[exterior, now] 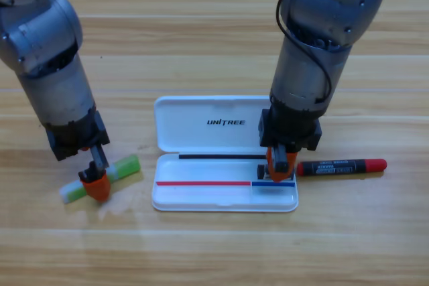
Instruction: Clean up eraser and pencils
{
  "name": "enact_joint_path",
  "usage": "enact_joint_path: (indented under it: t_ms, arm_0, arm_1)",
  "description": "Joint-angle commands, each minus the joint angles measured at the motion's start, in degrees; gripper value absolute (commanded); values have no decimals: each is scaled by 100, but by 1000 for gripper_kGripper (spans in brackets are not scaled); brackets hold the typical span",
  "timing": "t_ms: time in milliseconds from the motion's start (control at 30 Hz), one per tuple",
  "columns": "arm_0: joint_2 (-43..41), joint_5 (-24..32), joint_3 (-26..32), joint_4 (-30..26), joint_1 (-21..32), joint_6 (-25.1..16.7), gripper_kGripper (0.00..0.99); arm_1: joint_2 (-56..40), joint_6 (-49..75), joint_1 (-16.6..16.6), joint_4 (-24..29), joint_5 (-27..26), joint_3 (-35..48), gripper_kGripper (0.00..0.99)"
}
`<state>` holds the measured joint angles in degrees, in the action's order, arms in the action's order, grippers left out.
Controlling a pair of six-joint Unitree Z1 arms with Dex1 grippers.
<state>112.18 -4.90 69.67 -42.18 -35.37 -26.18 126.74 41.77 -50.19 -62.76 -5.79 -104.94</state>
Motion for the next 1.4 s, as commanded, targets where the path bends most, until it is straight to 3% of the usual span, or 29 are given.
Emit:
enact_joint_path:
  t_ms: [33, 367, 400, 467, 567, 600, 700, 900, 967, 1167, 1400]
  arm_0:
    - [322, 68, -164, 193, -76, -54, 974]
    - [533, 147, -243, 281, -67, -115, 853]
    - [550, 165, -243, 281, -67, -133, 828]
    - [586, 209, -234, 281, -67, -177, 753]
    - [612, 279, -234, 290, -67, -344, 512]
    - [621, 288, -217, 299, -67, -449, 383]
    - [603, 270, -164, 299, -76, -607, 0]
    - [339, 59, 135, -44, -76, -669, 0]
    - [172, -20, 293, -229, -120, -713, 0]
    - [-258, -64, 1137, -993, -462, -976, 0]
    - [-232, -64, 1945, -1512, -1148, -1012, 0]
  arm_1:
    - [562, 41, -131, -44, 78, -79, 0]
    - [580, -29, -131, -44, 149, -36, 0]
    - [580, -46, -131, -44, 158, -36, 31]
    - [580, -82, -131, -44, 149, -36, 236]
    - [580, -196, -140, -44, 140, -44, 614]
    - [571, -240, -140, -44, 140, -36, 673]
    - [492, -266, -149, -44, 131, -36, 683]
    - [-97, -284, -175, -44, 140, 255, 719]
    - [-449, -284, -175, -44, 131, 501, 788]
    - [-1407, -275, -167, -44, 96, 1292, 792]
    - [-1591, 24, 405, -17, 289, 1845, 808]
